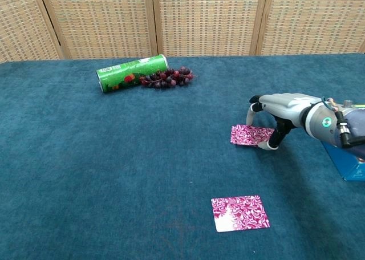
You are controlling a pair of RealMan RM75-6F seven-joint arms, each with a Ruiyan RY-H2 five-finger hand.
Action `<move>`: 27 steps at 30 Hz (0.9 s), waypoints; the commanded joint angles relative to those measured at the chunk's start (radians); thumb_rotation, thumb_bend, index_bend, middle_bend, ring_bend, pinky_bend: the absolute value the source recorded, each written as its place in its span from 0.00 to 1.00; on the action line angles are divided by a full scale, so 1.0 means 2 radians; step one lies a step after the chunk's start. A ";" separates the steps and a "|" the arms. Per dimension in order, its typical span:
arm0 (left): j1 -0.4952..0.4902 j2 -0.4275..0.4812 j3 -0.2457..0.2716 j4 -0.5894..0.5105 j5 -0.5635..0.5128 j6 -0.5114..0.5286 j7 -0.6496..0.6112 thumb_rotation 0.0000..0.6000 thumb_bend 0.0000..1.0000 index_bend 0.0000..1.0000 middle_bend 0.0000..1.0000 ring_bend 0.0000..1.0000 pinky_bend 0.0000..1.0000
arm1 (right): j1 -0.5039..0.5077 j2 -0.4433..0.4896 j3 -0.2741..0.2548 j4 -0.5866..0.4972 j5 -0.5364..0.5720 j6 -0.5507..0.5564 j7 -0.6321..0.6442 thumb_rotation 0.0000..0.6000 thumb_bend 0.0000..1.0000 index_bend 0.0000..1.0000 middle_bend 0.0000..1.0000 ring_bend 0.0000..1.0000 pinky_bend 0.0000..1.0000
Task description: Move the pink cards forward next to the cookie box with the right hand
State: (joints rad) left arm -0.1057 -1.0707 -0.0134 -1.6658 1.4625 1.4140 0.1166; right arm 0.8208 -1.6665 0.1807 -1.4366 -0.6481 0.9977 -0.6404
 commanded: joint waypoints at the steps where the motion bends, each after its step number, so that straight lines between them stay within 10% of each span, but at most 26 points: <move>1: 0.000 0.000 0.000 0.000 0.000 0.000 0.000 1.00 0.01 0.00 0.00 0.00 0.00 | 0.002 -0.002 0.003 0.003 0.004 -0.001 -0.002 1.00 0.44 0.57 0.00 0.00 0.00; 17: 0.000 0.000 0.000 0.000 -0.001 -0.001 -0.001 1.00 0.01 0.00 0.00 0.00 0.00 | 0.015 -0.014 0.007 0.017 0.027 -0.003 -0.020 1.00 0.44 0.56 0.00 0.00 0.00; 27: 0.000 0.000 0.000 0.000 0.000 -0.001 -0.001 1.00 0.01 0.00 0.00 0.00 0.00 | 0.016 -0.008 0.007 0.011 0.032 -0.007 -0.018 1.00 0.35 0.27 0.00 0.00 0.00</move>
State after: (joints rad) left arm -0.1062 -1.0699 -0.0134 -1.6668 1.4617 1.4124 0.1152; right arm 0.8519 -1.6831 0.1937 -1.4149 -0.5852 0.9832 -0.6761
